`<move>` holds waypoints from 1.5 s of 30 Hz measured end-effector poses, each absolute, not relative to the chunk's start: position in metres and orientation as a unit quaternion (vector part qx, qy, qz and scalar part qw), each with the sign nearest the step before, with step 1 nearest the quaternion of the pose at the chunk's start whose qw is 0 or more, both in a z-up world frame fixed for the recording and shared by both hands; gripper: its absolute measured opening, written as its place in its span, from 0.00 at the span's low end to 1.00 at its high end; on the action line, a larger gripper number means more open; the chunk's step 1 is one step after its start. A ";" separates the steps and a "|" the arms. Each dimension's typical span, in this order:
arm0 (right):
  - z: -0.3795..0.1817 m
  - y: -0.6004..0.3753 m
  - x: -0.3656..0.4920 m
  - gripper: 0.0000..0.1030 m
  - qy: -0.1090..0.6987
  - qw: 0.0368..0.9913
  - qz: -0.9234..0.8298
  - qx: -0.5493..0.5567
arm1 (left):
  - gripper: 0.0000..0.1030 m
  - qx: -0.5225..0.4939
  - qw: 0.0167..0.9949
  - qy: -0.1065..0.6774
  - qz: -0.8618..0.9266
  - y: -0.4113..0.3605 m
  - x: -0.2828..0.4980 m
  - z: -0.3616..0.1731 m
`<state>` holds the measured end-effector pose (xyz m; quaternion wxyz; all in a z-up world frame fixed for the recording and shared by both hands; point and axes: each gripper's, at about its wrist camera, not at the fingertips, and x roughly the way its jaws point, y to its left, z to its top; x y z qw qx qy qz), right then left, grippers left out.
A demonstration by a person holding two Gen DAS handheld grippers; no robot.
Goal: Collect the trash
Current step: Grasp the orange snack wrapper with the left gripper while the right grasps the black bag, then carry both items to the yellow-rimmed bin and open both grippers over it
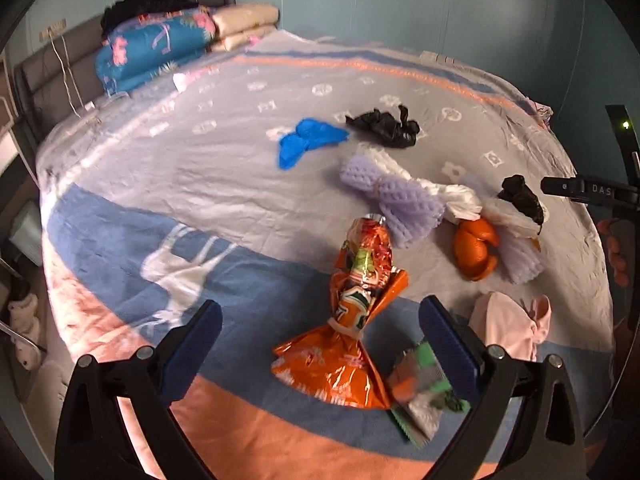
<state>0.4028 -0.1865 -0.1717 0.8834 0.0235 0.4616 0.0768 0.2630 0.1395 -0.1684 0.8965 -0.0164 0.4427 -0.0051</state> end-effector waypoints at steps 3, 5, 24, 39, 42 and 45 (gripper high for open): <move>-0.184 -0.180 0.412 0.81 0.476 0.875 0.085 0.024 | 0.92 -0.024 0.891 0.452 -0.013 0.137 0.274 -0.181; -0.191 -0.176 0.416 0.77 0.483 0.872 0.081 0.018 | 0.92 -0.026 0.888 0.458 -0.026 0.134 0.281 -0.190; -0.179 -0.171 0.414 0.19 0.470 0.878 0.084 0.029 | 0.30 -0.107 0.889 0.435 -0.095 0.132 0.278 -0.186; -0.107 -0.191 0.336 0.16 0.412 0.903 0.112 0.048 | 0.30 -0.120 0.913 0.378 -0.094 0.136 0.232 -0.127; -0.094 -0.200 0.309 0.16 0.401 0.906 0.123 0.054 | 0.30 -0.108 0.920 0.364 -0.099 0.126 0.219 -0.113; -0.080 -0.211 0.280 0.16 0.387 0.911 0.129 0.057 | 0.30 -0.101 0.923 0.356 -0.107 0.111 0.207 -0.101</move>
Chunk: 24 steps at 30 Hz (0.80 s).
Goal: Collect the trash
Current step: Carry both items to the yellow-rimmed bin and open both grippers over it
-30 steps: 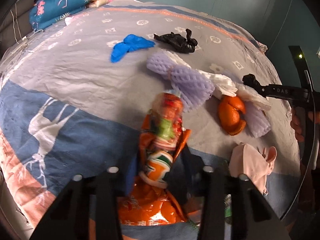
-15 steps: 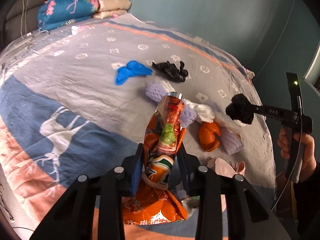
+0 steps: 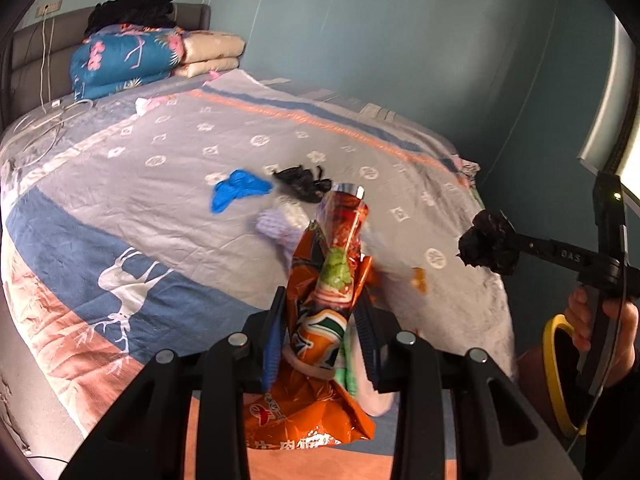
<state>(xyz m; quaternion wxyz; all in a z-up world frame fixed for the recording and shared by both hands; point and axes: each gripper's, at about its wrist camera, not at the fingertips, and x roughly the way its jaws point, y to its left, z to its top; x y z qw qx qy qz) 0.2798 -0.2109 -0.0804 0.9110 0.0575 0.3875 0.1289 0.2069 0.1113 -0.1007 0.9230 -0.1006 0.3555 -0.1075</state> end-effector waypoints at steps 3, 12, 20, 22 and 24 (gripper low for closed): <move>-0.065 -0.223 0.246 0.16 0.372 0.917 0.132 0.060 | 0.30 -0.089 0.925 0.350 -0.117 0.094 0.196 -0.092; -0.033 -0.268 0.164 0.16 0.332 0.933 0.119 0.070 | 0.30 -0.078 0.924 0.329 -0.179 0.036 0.169 -0.061; -0.011 -0.323 0.106 0.16 0.297 0.947 0.079 0.094 | 0.31 -0.051 0.919 0.315 -0.232 -0.030 0.147 -0.041; -0.007 -0.336 0.095 0.16 0.292 0.948 0.070 0.103 | 0.31 -0.046 0.916 0.313 -0.246 -0.046 0.143 -0.037; -0.001 -0.351 0.081 0.16 0.280 0.952 0.060 0.111 | 0.31 -0.037 0.912 0.310 -0.265 -0.065 0.138 -0.034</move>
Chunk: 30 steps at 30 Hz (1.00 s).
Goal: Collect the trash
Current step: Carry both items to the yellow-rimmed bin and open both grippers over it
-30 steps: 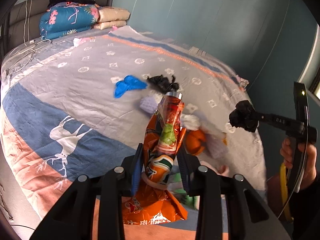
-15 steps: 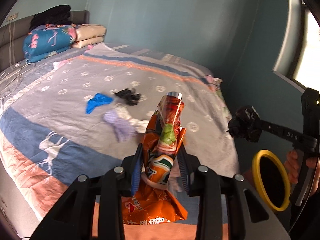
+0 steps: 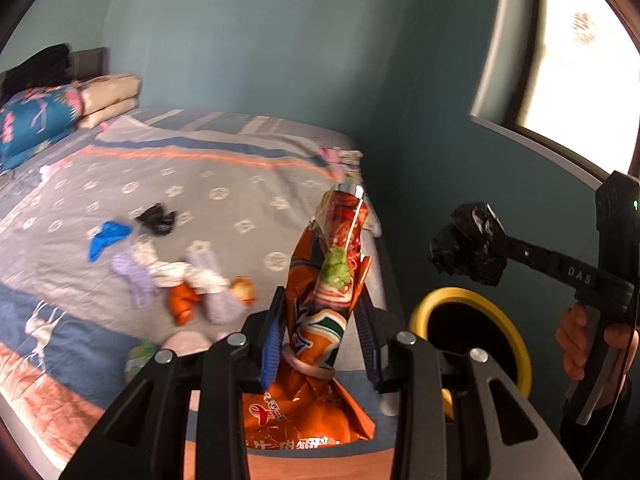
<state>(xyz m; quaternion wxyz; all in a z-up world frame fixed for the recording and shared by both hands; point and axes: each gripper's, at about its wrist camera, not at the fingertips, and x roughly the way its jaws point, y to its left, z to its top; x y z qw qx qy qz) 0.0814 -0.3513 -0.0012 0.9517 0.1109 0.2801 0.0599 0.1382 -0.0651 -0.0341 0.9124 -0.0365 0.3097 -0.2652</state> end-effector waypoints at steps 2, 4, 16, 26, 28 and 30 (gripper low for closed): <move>0.003 -0.365 0.068 0.16 0.270 0.955 0.045 0.114 | 0.31 -0.029 0.908 0.310 -0.280 -0.082 0.135 -0.033; 0.006 -0.378 0.054 0.16 0.263 0.957 0.027 0.120 | 0.31 -0.023 0.901 0.315 -0.298 -0.100 0.132 -0.033; 0.005 -0.451 0.008 0.17 0.244 0.955 -0.051 0.160 | 0.31 0.039 0.857 0.331 -0.394 -0.210 0.118 -0.043; -0.009 -0.489 0.007 0.22 0.238 0.947 -0.079 0.201 | 0.38 0.057 0.827 0.376 -0.415 -0.261 0.119 -0.075; -0.010 -0.491 0.009 0.27 0.240 0.945 -0.083 0.206 | 0.47 0.050 0.826 0.380 -0.414 -0.260 0.119 -0.078; -0.010 -0.494 0.011 0.34 0.238 0.945 -0.093 0.207 | 0.56 0.045 0.829 0.380 -0.409 -0.258 0.119 -0.079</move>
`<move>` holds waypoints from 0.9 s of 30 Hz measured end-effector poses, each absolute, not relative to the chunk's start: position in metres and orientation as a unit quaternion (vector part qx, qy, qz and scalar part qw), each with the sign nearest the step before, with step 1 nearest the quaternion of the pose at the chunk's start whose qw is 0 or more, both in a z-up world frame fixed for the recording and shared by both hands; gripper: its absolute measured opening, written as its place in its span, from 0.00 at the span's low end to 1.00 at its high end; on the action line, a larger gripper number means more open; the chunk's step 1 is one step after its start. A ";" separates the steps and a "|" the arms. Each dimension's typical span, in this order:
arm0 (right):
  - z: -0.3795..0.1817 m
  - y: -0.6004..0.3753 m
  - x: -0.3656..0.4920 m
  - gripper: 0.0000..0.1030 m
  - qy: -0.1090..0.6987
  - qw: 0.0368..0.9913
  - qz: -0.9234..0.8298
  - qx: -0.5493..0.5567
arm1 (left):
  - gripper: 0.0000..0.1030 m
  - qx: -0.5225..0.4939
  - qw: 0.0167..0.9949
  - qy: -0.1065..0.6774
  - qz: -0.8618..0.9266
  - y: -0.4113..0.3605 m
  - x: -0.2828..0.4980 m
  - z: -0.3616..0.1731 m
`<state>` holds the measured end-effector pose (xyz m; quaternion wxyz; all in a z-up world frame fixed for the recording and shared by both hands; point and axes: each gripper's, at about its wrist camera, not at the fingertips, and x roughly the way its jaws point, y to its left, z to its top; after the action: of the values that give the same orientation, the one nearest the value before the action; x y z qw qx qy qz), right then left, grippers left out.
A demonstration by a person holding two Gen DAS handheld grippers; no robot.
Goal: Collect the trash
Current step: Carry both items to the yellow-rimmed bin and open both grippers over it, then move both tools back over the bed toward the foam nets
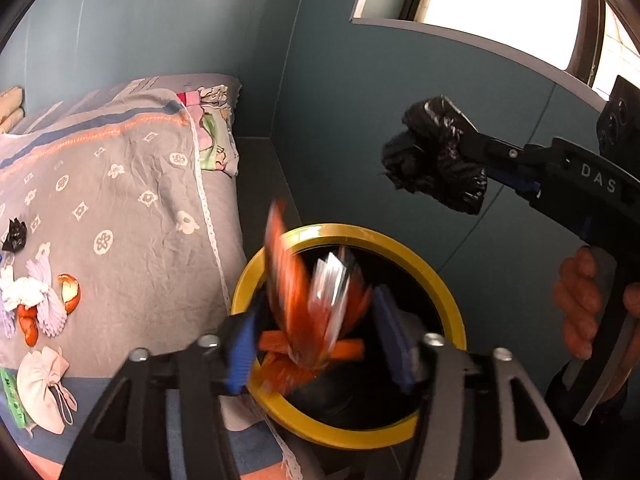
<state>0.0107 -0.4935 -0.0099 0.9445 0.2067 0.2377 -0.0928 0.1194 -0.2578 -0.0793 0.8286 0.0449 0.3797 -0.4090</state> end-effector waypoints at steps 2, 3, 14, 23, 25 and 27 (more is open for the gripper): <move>-0.010 -0.492 0.007 0.38 0.235 0.944 -0.100 0.206 | 0.61 0.042 0.829 0.380 -0.408 -0.254 0.119 -0.079; -0.010 -0.493 0.006 0.40 0.234 0.944 -0.106 0.206 | 0.63 0.040 0.831 0.378 -0.406 -0.251 0.118 -0.079; -0.005 -0.493 0.002 0.62 0.198 0.953 -0.100 0.208 | 0.91 0.002 0.867 0.347 -0.358 -0.211 0.130 -0.067; 0.008 -0.456 0.014 0.69 0.179 0.966 -0.047 0.179 | 0.92 -0.006 0.896 0.320 -0.307 -0.169 0.143 -0.052; 0.011 -0.445 0.020 0.69 0.180 0.968 -0.032 0.172 | 0.92 -0.006 0.902 0.313 -0.296 -0.158 0.144 -0.049; 0.012 -0.437 0.026 0.70 0.185 0.968 -0.019 0.169 | 0.92 -0.007 0.907 0.309 -0.287 -0.147 0.145 -0.046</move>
<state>0.0262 -0.4368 0.0125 0.9679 0.1693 0.1848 -0.0194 0.1447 -0.1465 -0.0463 0.9068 -0.0066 0.3090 -0.2867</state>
